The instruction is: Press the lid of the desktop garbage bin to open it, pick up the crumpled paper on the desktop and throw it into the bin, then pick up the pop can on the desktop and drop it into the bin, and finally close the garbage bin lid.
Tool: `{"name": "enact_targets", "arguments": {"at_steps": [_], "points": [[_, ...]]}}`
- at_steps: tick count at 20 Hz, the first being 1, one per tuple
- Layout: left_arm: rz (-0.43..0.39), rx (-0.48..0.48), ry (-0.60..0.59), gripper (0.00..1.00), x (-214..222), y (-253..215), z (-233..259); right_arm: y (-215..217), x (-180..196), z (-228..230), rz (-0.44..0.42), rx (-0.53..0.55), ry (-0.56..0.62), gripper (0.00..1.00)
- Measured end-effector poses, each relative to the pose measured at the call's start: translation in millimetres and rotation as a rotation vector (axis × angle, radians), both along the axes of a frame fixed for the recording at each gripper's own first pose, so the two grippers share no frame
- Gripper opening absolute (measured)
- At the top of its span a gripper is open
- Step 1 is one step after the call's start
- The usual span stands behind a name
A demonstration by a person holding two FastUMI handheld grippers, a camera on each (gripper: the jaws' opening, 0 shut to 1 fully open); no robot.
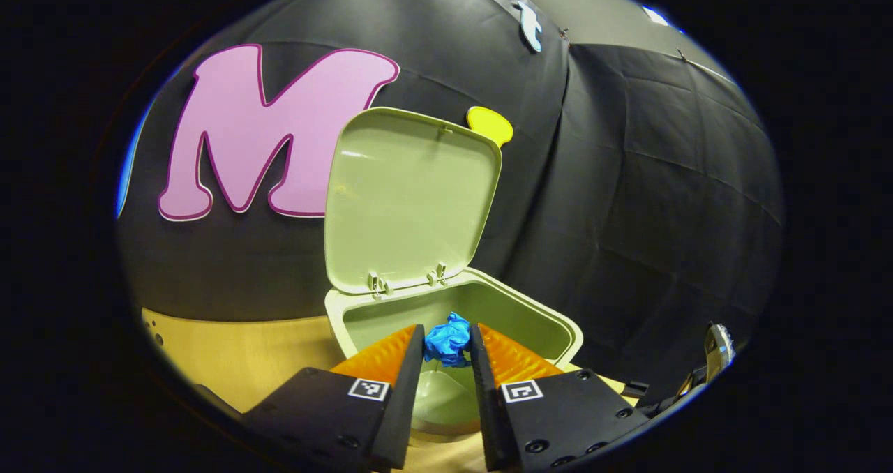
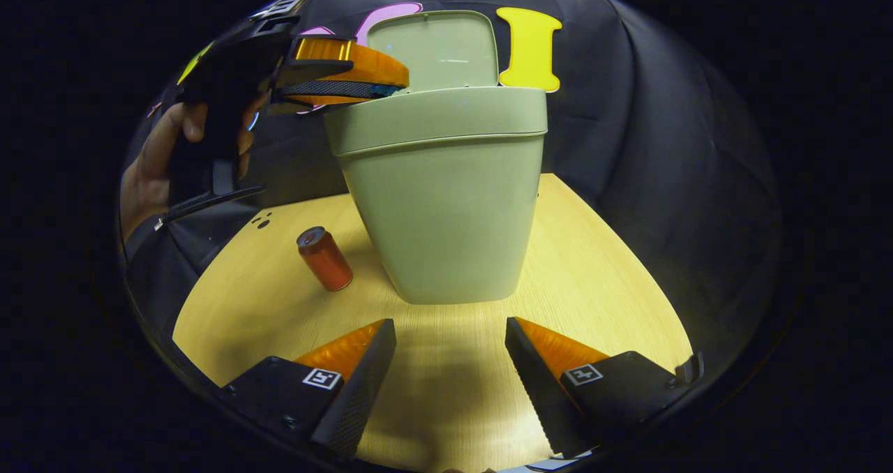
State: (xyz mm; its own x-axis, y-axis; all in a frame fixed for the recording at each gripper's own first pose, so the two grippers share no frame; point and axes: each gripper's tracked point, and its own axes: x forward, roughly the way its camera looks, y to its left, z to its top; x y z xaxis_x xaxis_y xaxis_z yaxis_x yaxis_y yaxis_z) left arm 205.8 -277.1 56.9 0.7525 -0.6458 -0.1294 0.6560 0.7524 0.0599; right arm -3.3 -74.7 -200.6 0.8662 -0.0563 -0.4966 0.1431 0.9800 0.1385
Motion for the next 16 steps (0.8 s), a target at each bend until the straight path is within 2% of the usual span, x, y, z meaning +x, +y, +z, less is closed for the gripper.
{"name": "enact_targets", "arguments": {"at_steps": [1, 2, 4, 5, 6, 11, 16], "points": [[-0.002, -0.004, -0.005, 0.53, -0.6, -0.7, 0.5, 0.8, 0.2, 0.5, 0.004, 0.000, -0.003, 0.99], [-0.007, -0.009, -0.010, 0.54, -2.5, -0.9, 2.8, 1.5, 1.0, 0.2, 0.008, -0.001, -0.001, 0.99], [0.002, -0.014, -0.018, 0.75, -3.9, 5.5, 4.3, 1.6, 0.8, -2.1, 0.013, -0.005, 0.007, 0.99], [0.020, -0.019, -0.028, 0.92, -0.1, 9.7, 4.9, 2.4, 1.0, -2.1, 0.016, -0.005, 0.008, 0.99], [0.040, -0.029, -0.037, 0.96, -3.8, 19.1, 10.1, 3.8, 1.8, -1.7, 0.020, -0.006, 0.007, 0.99], [0.246, -0.067, -0.088, 0.96, -11.8, 99.1, 15.2, 16.2, 6.7, -3.1, 0.053, -0.014, 0.009, 0.99], [0.423, 0.012, -0.077, 0.96, -34.1, 195.6, -22.7, 30.1, 12.8, -8.5, 0.086, -0.012, 0.021, 0.99]]}}
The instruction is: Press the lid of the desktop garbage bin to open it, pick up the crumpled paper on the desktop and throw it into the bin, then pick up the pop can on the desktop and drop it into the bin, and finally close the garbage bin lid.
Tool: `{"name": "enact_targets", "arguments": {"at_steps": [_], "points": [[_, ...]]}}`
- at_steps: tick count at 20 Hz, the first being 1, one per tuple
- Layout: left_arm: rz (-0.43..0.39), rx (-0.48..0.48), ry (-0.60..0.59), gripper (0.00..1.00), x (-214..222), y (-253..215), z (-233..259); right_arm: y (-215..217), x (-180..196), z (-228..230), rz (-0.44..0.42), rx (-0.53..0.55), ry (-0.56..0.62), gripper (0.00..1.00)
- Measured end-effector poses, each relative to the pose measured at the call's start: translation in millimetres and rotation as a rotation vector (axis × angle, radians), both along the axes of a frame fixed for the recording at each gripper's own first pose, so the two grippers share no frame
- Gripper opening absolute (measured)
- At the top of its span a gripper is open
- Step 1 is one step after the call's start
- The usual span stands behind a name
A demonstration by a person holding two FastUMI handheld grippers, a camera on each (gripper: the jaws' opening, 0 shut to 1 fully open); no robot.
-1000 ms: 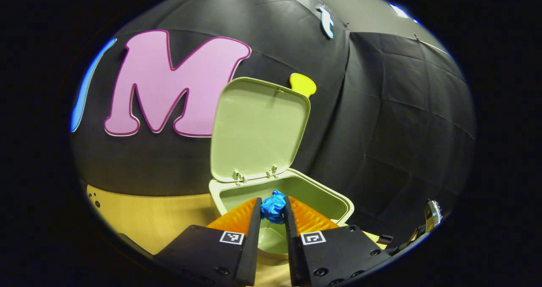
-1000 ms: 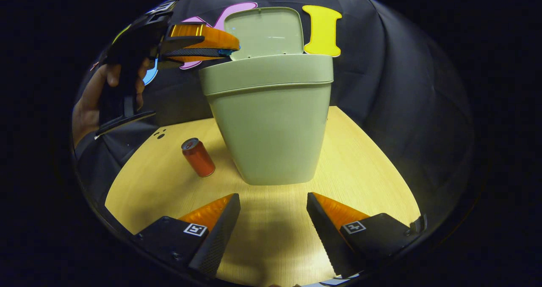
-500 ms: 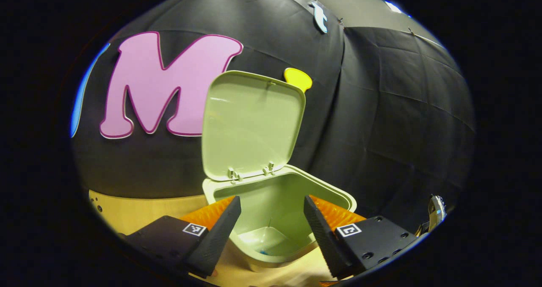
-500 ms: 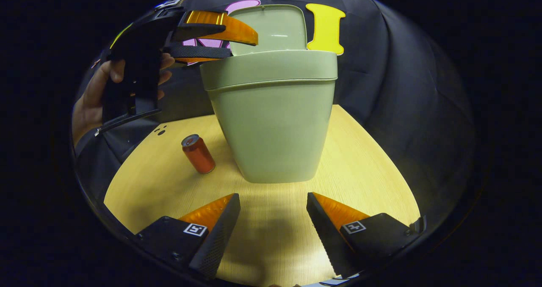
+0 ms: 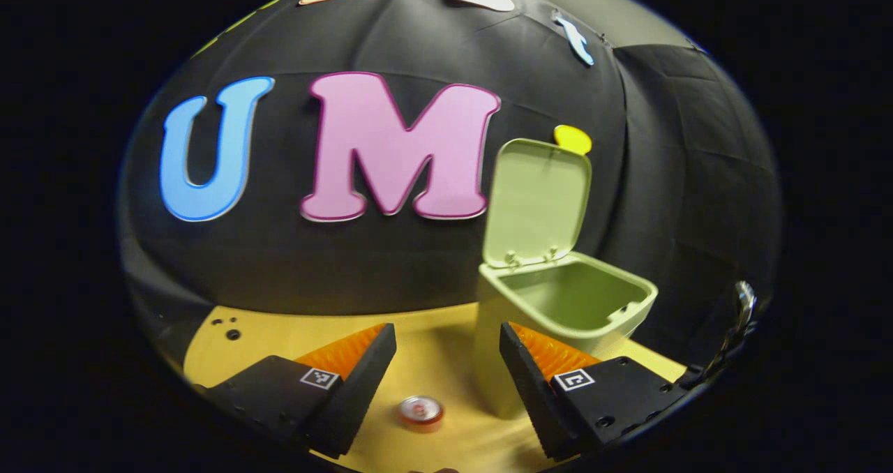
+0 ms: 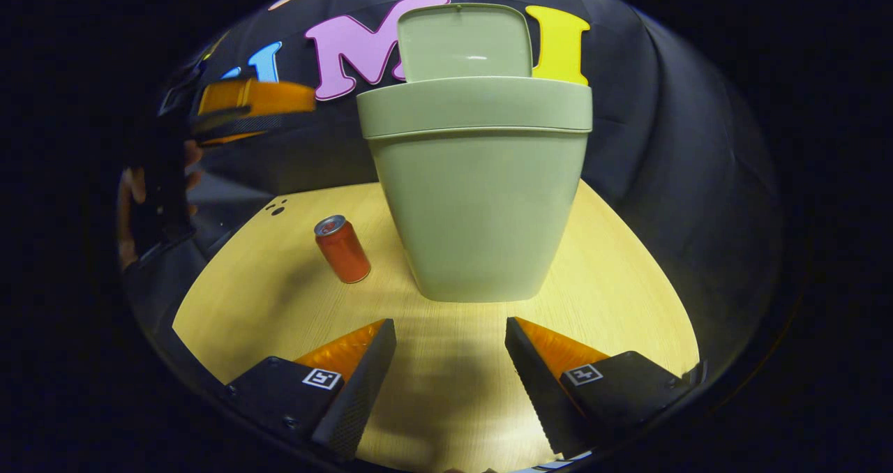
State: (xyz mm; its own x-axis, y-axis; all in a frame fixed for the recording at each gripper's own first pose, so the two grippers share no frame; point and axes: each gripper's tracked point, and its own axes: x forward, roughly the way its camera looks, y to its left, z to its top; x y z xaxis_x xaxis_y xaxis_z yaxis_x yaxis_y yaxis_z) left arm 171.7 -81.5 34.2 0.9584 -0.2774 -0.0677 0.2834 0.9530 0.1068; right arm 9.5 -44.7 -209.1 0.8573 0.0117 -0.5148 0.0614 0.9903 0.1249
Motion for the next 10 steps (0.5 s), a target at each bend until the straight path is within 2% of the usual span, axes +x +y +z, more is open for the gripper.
{"name": "enact_targets", "arguments": {"at_steps": [5, 10], "points": [[0.167, -0.037, 0.110, 0.96, -43.0, 83.6, -57.6, 29.9, 12.3, 0.2, 0.068, 0.012, 0.010, 1.00], [0.328, -0.087, 0.209, 0.96, -83.2, 150.1, -107.8, 77.3, 34.5, 1.7, 0.185, -0.012, -0.012, 0.99]]}}
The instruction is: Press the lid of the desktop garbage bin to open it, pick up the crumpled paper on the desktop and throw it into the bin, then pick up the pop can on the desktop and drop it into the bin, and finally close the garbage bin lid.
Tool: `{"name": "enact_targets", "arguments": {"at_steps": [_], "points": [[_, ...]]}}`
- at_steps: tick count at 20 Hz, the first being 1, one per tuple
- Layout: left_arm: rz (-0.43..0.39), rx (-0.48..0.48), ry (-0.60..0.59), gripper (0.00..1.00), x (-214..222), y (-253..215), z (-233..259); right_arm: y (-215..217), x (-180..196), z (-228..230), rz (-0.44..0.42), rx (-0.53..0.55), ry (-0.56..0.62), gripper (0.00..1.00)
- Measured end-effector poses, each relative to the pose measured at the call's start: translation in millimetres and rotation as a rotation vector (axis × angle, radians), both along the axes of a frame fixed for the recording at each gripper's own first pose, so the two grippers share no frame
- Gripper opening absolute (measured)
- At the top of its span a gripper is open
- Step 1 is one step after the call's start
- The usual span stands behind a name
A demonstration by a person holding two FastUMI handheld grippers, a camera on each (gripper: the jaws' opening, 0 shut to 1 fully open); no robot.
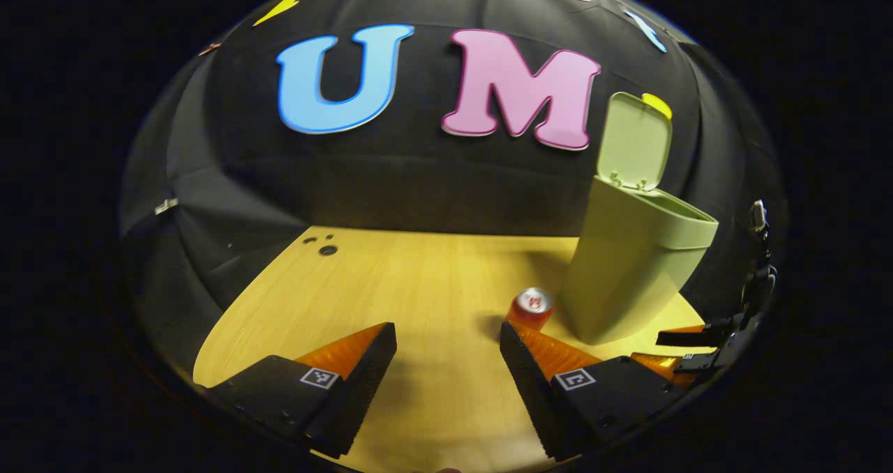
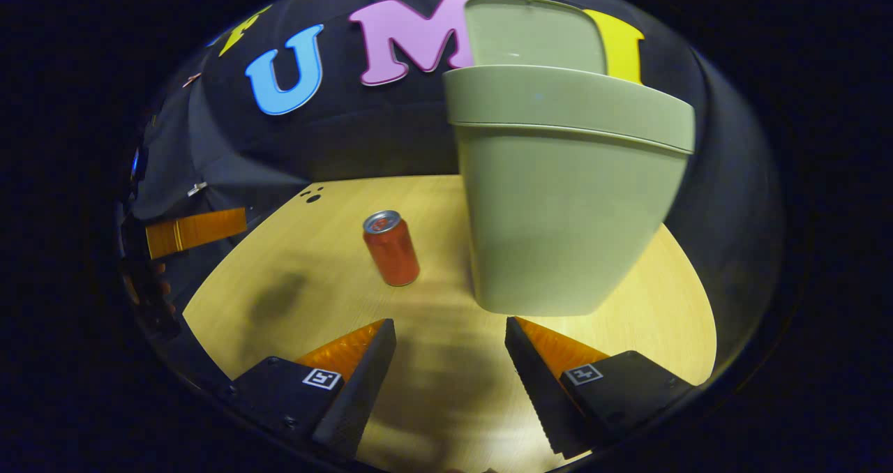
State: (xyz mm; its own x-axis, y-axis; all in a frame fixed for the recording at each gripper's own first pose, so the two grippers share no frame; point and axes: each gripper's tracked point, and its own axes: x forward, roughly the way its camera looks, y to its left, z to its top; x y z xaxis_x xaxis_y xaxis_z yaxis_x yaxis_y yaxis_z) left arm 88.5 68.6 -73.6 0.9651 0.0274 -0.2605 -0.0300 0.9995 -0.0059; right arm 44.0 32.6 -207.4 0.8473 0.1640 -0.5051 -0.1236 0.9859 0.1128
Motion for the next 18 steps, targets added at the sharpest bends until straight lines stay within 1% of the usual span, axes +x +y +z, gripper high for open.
{"name": "enact_targets", "arguments": {"at_steps": [3, 5, 10, 14, 18], "points": [[0.080, -0.027, 0.026, 0.96, -18.1, 30.6, -17.1, 25.4, 18.7, -4.4, 0.045, -0.023, -0.015, 0.99], [0.123, -0.047, 0.040, 0.96, -29.4, 46.7, -23.6, 43.0, 38.6, -7.7, 0.054, -0.033, -0.036, 0.99], [0.227, -0.119, 0.078, 0.96, -44.9, 79.4, -49.4, 71.4, 78.5, -17.8, 0.090, -0.055, -0.075, 0.99], [0.282, -0.195, 0.096, 0.96, -48.8, 87.8, -63.0, 75.9, 106.7, -35.3, 0.088, -0.074, -0.061, 0.99], [0.333, -0.227, 0.125, 0.96, -51.5, 101.5, -77.7, 78.7, 127.6, -47.2, 0.094, -0.089, -0.053, 0.98]]}}
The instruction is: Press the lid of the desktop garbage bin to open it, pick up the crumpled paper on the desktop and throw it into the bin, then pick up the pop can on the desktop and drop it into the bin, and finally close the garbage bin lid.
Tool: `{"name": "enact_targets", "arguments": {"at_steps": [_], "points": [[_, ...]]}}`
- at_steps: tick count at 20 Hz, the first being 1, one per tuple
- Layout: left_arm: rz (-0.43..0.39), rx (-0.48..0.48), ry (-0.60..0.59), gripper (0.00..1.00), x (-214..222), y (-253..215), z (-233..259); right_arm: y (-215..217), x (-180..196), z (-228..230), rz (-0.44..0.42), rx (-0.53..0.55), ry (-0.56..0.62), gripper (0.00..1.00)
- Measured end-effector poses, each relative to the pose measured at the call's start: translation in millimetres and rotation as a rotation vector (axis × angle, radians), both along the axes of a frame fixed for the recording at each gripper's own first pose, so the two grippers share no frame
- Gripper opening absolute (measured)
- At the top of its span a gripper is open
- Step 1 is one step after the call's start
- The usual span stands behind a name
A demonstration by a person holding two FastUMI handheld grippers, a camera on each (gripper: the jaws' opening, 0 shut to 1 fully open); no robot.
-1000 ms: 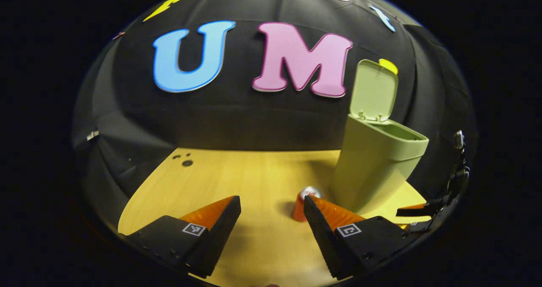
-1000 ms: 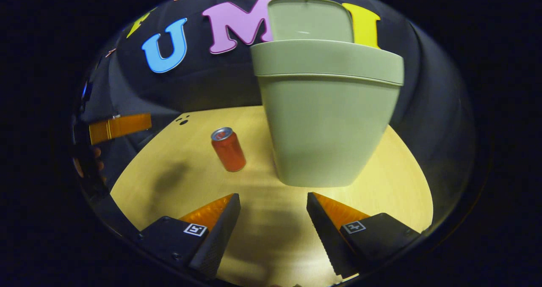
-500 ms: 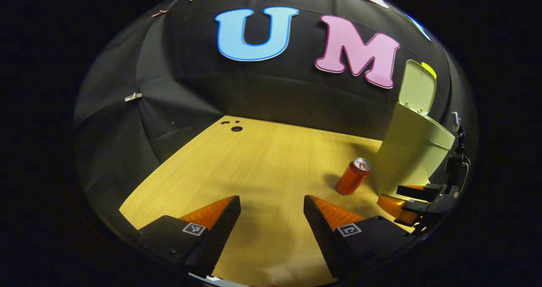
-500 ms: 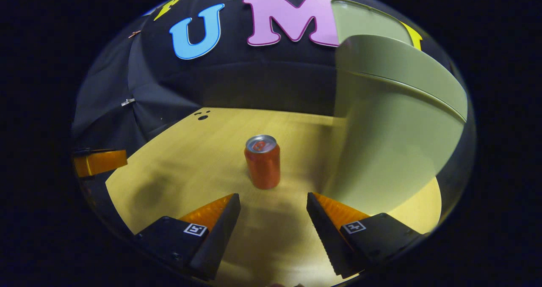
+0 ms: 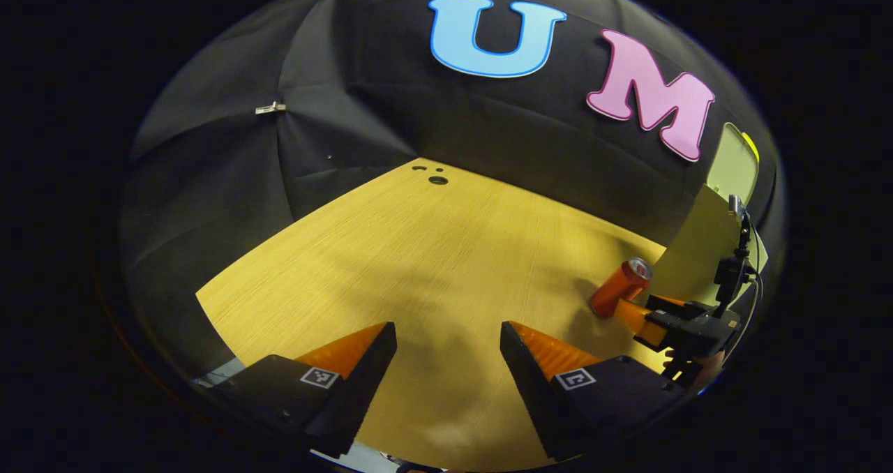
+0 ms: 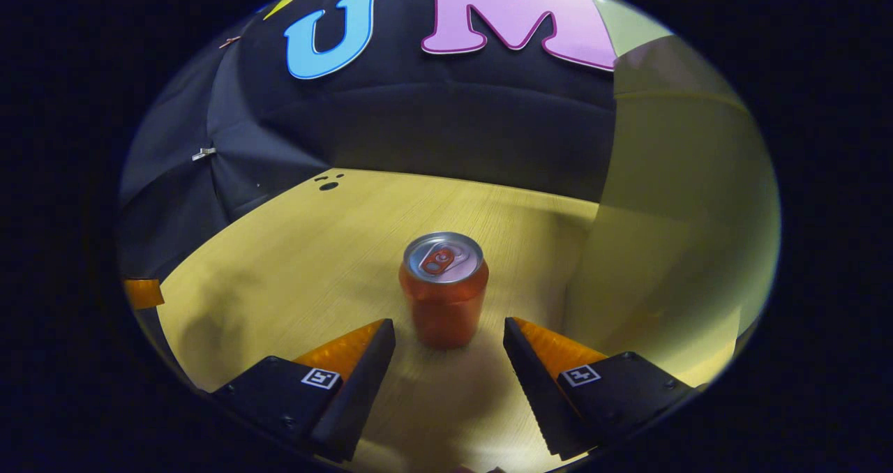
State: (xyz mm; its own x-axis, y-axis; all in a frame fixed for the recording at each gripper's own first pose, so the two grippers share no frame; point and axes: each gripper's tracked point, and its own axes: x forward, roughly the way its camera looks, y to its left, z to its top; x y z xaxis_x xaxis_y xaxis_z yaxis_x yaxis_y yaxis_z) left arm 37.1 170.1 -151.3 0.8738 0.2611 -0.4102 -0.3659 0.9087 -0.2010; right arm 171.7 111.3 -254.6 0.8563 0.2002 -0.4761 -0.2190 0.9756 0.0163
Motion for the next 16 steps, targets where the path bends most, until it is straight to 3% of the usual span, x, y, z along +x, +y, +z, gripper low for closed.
{"name": "enact_targets", "arguments": {"at_steps": [12, 16], "points": [[0.046, 0.030, 0.026, 0.96, 0.2, 7.0, 3.4, 20.1, 41.0, -15.0, 0.027, 0.027, 0.016, 0.99], [0.017, 0.050, 0.021, 0.96, 4.7, -10.2, 13.1, 21.7, 35.4, -6.3, 0.056, 0.024, 0.018, 0.79]]}}
